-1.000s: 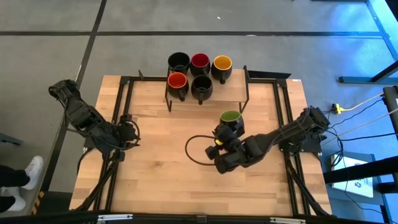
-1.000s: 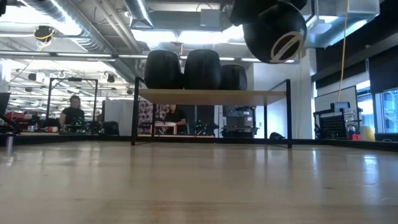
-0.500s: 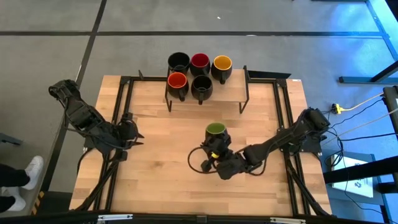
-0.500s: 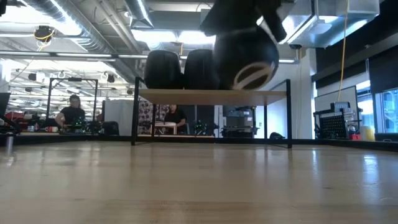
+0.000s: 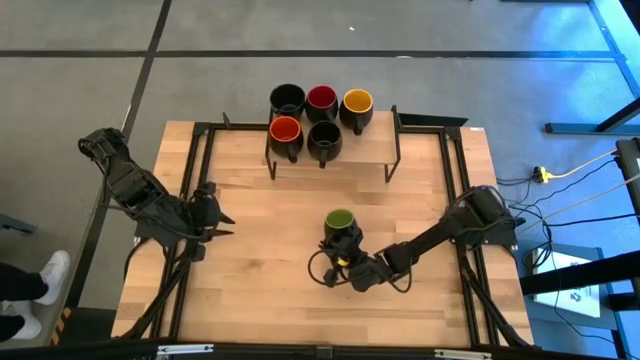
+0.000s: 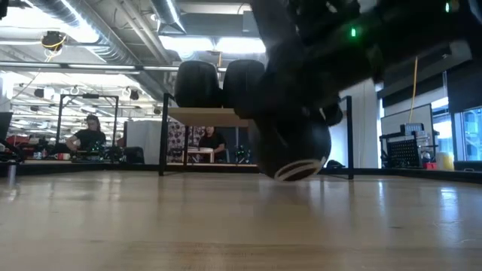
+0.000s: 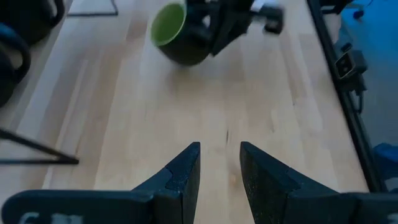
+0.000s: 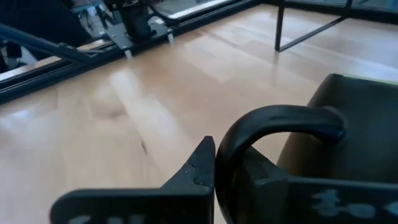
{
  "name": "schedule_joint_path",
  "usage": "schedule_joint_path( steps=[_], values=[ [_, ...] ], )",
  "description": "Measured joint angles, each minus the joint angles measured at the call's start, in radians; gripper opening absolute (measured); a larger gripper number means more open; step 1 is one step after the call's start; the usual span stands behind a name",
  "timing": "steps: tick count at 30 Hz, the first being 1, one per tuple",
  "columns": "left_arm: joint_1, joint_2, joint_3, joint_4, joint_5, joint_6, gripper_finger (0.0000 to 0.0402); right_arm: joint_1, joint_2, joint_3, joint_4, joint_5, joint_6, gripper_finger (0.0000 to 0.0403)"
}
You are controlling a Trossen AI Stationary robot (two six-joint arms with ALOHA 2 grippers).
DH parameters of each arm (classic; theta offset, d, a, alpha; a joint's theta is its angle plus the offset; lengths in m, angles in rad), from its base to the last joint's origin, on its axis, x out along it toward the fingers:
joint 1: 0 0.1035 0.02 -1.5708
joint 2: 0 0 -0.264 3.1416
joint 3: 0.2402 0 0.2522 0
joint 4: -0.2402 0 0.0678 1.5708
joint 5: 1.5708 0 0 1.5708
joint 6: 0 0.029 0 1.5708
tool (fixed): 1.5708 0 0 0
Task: Place coffee mugs
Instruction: Put the green mug on the shelf
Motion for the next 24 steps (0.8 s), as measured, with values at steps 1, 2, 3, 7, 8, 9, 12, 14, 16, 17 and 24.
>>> schedule_joint_path(
  steps=[1,2,3,7,8,9,12,14,16,17,24],
  values=[
    [0.0,0.0,0.0,0.015,0.0,0.015,0.0108,0.0,0.016,-0.006,0.036,0.015,-0.013,0.0006],
    [0.0,0.0,0.0,0.026,0.0,0.022,0.0108,0.0,0.031,-0.009,0.063,0.021,-0.023,0.0006],
    [0.0,0.0,0.0,0.034,-0.001,0.024,0.0108,0.0,0.044,-0.009,0.086,0.026,-0.03,0.0006],
    [0.0,0.0,0.0,0.047,-0.004,0.023,0.0108,0.001,0.079,-0.008,0.132,0.045,-0.064,0.0006],
    [0.0,0.004,0.001,0.047,-0.004,0.021,0.0108,0.002,0.085,-0.008,0.136,0.045,-0.074,0.0006],
    [0.0,0.007,0.001,0.048,-0.005,0.019,0.0108,0.003,0.089,-0.007,0.138,0.045,-0.082,0.0006],
    [0.0,0.011,0.001,0.049,0.0,0.014,0.0108,0.003,0.091,-0.006,0.133,0.043,-0.084,0.0007],
    [0.0,0.014,0.001,0.048,0.002,0.002,0.0108,0.003,0.091,-0.006,0.128,0.033,-0.082,0.002],
    [0.0,0.013,0.001,0.048,0.003,-0.009,0.0108,0.012,0.093,-0.007,0.118,-0.006,-0.072,0.0044],
    [0.0,0.013,0.001,0.048,0.002,-0.011,0.0108,0.015,0.095,-0.008,0.112,-0.02,-0.07,0.0056],
    [0.0,0.013,0.001,0.048,0.004,-0.011,0.0108,0.06,0.096,-0.009,0.012,0.012,0.018,0.0121]
  ],
)
